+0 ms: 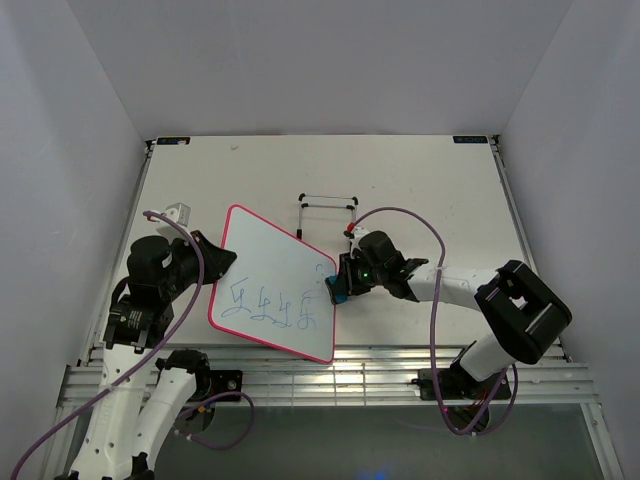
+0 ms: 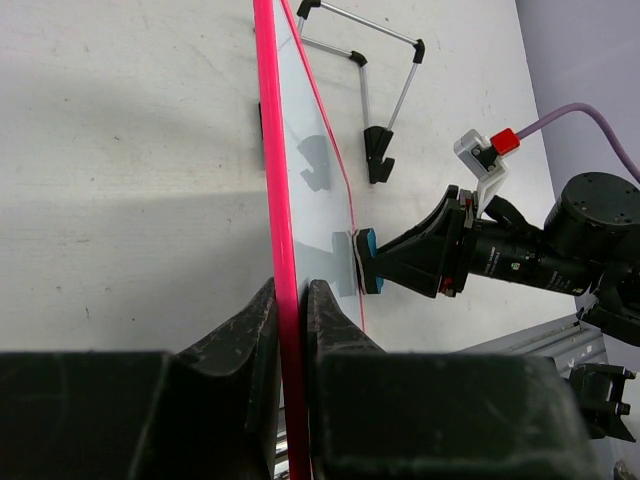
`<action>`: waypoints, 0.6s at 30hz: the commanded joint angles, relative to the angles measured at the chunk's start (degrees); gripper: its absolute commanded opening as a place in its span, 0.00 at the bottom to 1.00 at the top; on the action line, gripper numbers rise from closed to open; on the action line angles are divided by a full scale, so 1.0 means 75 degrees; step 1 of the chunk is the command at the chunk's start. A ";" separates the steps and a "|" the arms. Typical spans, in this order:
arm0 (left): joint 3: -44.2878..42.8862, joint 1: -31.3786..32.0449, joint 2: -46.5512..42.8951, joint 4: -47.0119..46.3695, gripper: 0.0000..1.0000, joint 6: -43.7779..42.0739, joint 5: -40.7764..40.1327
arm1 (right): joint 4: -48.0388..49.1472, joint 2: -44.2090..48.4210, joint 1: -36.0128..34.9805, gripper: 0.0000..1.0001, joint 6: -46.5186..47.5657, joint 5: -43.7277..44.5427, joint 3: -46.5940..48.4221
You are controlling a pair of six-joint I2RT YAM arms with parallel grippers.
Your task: Erase the whiteboard
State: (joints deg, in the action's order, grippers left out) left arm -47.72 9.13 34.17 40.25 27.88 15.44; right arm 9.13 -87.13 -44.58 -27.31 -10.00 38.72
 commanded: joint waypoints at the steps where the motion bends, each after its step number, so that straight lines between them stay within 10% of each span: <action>1: -0.0211 0.0049 0.0037 0.0024 0.00 -0.0577 -0.0102 | 0.0259 0.0087 0.0014 0.19 0.0290 -0.0235 0.0005; 18: -0.0117 0.0049 0.0049 0.0000 0.00 -0.0424 -0.0090 | 0.3600 -0.0124 -0.1709 0.16 -0.0460 -0.1854 0.0146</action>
State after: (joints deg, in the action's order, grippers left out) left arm -49.04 8.71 33.95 39.11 27.16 12.64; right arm 27.59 -87.05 -54.52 -28.49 -17.43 38.30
